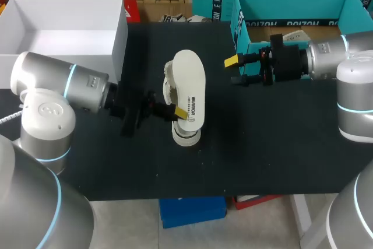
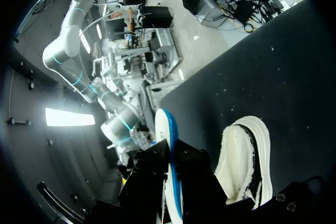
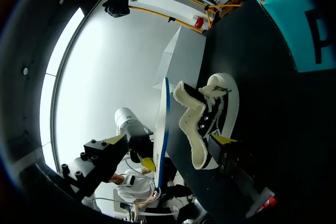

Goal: Take the shoe out of the shoebox, open the shoe tongue, remove and reinsert the insole, then place the shoe into the shoebox

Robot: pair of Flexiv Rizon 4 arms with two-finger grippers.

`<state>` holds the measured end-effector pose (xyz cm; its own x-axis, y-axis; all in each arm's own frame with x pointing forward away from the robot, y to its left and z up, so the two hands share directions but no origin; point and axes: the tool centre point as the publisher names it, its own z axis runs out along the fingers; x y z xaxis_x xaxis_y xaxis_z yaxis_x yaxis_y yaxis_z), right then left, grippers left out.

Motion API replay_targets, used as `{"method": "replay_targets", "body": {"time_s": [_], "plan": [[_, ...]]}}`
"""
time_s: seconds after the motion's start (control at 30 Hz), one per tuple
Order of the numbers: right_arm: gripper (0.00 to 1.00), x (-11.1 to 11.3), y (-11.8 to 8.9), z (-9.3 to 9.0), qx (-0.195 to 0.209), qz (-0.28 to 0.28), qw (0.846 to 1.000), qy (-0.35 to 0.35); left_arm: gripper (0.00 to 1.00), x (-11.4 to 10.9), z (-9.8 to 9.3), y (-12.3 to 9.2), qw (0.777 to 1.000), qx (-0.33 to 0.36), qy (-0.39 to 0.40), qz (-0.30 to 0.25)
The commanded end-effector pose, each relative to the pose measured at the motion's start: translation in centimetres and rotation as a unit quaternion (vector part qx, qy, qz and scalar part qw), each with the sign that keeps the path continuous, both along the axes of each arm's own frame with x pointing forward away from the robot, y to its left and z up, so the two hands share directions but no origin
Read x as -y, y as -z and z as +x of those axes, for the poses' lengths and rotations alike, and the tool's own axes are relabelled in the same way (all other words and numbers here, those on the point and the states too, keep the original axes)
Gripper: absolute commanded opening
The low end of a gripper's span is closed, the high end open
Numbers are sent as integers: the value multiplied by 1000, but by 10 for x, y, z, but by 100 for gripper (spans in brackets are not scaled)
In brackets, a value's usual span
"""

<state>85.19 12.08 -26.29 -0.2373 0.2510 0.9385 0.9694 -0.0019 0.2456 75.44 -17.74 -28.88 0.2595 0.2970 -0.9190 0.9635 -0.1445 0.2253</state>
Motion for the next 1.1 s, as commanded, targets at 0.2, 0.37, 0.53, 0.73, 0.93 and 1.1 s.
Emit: {"method": "replay_targets", "body": {"time_s": [0.2, 0.37, 0.53, 0.73, 0.93, 1.1], "plan": [[100, -1, 1, 0, 0, 0, 1000, 1, 0, 1, -2, 0, 1000, 2, -3, 1], [100, -4, 0, 3, 6, 7, 999, -35, 0, 1, -2, 0, 1000, 2, -3, 1], [100, -13, 2, 4, 4, 31, 997, -74, 0, 1, -2, 0, 1000, 2, -3, 1], [100, -22, 6, -3, -3, 41, 995, -87, 0, 1, -2, 0, 1000, 2, -3, 1], [100, -33, 6, -14, 1, 44, 996, -75, 0, 1, -2, 0, 1000, 2, -3, 1], [100, -45, 4, -24, 1, 34, 997, -69, 0, 1, -2, 0, 1000, 2, -3, 1]]}}
